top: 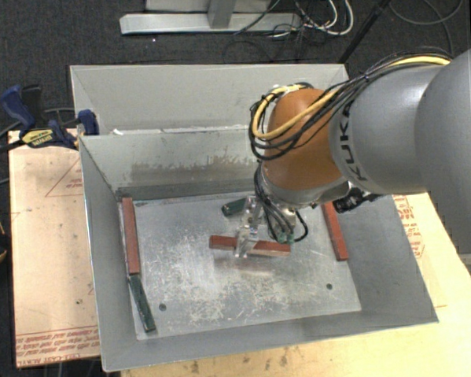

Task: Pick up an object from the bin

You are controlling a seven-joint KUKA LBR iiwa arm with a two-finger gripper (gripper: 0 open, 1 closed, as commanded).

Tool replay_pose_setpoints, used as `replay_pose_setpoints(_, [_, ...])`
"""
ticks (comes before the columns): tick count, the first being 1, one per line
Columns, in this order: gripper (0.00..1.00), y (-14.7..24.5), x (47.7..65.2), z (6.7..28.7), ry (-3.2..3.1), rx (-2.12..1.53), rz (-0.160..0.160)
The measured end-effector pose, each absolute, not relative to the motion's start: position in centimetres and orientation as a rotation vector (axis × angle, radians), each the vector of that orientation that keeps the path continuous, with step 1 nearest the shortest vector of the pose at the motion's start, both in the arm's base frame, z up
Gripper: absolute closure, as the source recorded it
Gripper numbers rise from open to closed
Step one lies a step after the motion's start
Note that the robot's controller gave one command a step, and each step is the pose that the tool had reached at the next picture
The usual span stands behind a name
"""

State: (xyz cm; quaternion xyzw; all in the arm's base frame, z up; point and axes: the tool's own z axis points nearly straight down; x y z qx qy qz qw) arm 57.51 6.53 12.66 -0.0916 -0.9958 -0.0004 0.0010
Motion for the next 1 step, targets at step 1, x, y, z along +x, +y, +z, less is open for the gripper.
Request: replay_pose_setpoints(1, [1.00, 6.54, 57.55, 14.32, -3.128, -0.288, -0.002])
